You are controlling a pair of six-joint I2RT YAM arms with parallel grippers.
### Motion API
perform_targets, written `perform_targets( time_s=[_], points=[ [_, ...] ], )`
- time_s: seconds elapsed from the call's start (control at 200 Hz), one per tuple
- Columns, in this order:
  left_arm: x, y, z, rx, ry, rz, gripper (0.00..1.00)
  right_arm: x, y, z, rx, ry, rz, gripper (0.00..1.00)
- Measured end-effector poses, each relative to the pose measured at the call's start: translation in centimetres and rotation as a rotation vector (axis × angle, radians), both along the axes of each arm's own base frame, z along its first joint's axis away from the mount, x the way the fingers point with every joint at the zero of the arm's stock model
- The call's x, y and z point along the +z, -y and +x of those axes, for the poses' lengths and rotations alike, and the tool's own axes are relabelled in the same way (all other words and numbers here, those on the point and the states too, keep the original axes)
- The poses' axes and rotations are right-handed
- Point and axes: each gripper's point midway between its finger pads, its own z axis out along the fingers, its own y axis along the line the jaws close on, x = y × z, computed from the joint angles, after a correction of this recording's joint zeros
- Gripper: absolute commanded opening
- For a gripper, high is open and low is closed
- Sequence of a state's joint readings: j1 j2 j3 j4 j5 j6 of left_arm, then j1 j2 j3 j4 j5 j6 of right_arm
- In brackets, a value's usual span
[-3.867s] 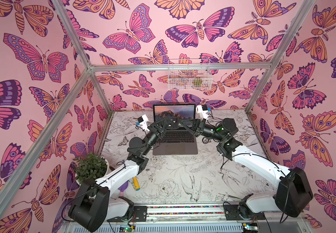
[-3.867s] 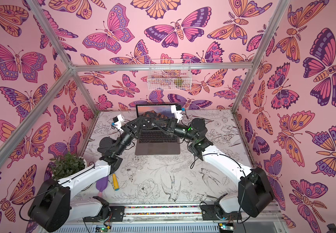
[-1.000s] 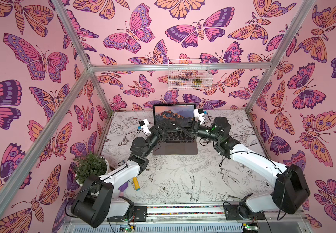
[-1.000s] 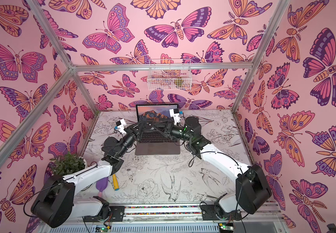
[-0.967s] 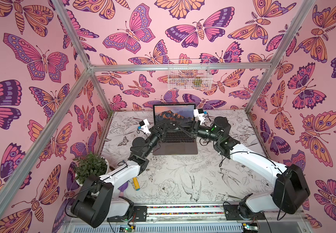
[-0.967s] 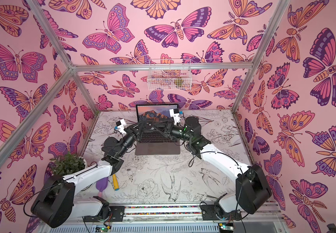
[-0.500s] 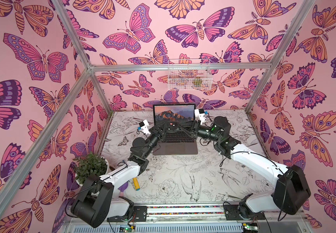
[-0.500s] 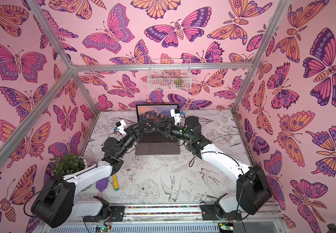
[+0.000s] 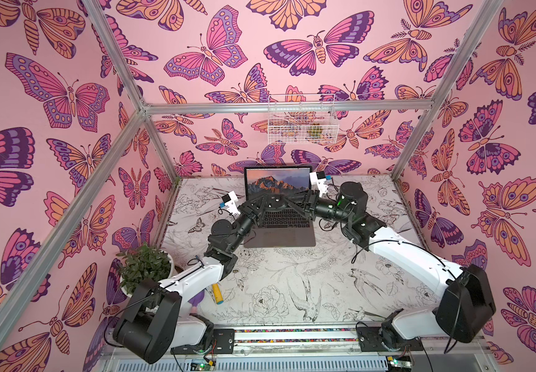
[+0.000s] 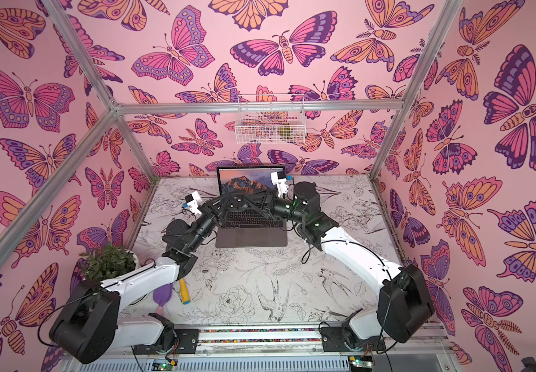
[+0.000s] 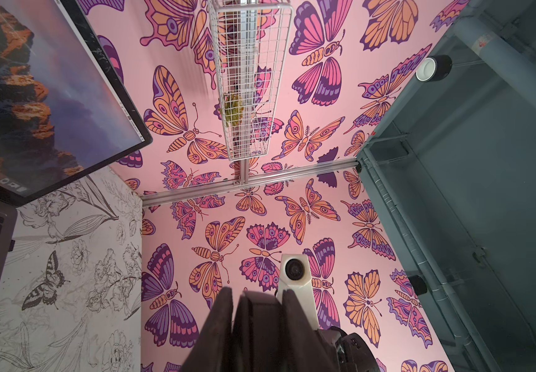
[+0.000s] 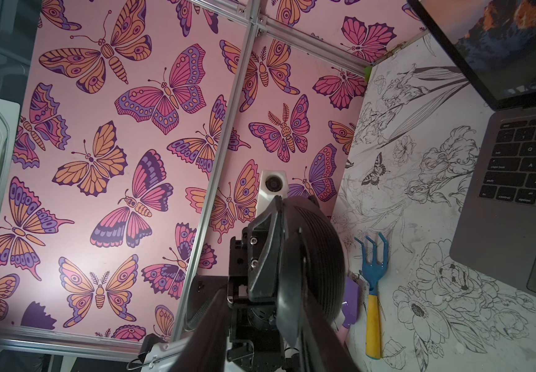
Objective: Insert the wireless mouse receiver into the laptop
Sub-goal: Close the lid on the mouse.
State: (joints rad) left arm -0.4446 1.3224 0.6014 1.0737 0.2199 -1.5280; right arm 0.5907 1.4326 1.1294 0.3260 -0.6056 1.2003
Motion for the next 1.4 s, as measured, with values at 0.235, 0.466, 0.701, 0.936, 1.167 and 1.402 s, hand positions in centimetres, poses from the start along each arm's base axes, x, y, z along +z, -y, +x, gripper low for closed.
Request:
perform_targets(
  time_s=[0.235, 0.466, 0.701, 0.936, 1.167, 1.402],
  points=[
    [0.0, 0.0, -0.1, -0.001, 0.002, -0.001, 0.00, 0.3, 0.0, 0.0, 0.003, -0.001, -0.032, 0.44],
    [-0.2, 0.0, -0.1, -0.001, -0.003, 0.001, 0.00, 0.3, 0.0, -0.1, 0.006, -0.001, -0.057, 0.47],
    [-0.1, 0.0, -0.1, -0.002, 0.001, -0.003, 0.00, 0.4, 0.0, 0.0, 0.008, 0.007, -0.073, 0.48],
    [-0.1, 0.0, -0.1, -0.002, 0.002, -0.005, 0.00, 0.6, -0.1, 0.1, 0.008, 0.015, -0.081, 0.49],
    [0.2, -0.1, -0.2, -0.002, 0.014, -0.010, 0.00, 1.0, -0.1, 0.2, 0.007, 0.032, -0.093, 0.51],
    [0.0, 0.0, -0.1, -0.004, 0.008, -0.016, 0.00, 1.1, -0.3, 0.8, 0.000, 0.040, -0.105, 0.51]
  ],
)
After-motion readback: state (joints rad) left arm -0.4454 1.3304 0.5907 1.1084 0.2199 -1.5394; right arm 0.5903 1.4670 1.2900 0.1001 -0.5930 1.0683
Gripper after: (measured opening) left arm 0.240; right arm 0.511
